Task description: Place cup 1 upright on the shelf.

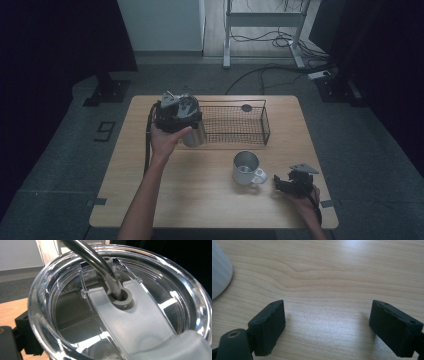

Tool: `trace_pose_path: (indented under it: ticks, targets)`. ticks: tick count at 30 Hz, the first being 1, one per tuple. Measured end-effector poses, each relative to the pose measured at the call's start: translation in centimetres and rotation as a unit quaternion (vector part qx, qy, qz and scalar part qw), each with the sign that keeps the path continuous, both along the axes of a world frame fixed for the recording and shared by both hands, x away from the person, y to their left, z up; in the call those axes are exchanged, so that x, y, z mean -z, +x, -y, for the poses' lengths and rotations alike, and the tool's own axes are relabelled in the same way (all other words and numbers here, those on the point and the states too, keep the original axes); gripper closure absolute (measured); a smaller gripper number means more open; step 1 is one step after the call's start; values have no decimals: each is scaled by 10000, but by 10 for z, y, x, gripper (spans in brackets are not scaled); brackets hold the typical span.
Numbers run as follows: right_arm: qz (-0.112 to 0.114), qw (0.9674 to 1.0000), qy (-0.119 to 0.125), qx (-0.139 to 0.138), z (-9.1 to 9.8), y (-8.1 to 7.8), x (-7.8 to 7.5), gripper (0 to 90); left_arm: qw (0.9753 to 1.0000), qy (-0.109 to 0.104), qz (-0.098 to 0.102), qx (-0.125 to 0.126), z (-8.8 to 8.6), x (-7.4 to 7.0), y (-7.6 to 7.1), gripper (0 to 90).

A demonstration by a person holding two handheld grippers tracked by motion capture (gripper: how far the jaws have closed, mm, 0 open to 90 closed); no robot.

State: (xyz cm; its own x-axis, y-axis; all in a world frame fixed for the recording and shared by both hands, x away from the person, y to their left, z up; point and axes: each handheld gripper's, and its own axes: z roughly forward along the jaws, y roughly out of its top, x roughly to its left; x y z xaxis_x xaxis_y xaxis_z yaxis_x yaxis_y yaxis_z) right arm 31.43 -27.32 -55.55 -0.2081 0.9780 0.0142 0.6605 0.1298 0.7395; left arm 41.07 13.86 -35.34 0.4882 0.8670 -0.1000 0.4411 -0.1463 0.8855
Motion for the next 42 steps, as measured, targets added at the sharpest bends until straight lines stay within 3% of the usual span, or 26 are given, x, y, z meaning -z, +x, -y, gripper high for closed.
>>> trace_pose_path:
  ticks: [14, 27, 42]
  targets:
    - [4, 10000, 2, -1, 0, 0, 0, 134, 10000, 76, 33, 19, 3, -1, 13, 38]
    - [7, 10000, 0, -6, 0, 0, 0, 134, 10000, -24, -4, -62, 4, 0, 25, 37]
    - [3, 10000, -2, -4, 0, 0, 0, 134, 9999, 46, 12, -149, 7, 3, 47, 38]
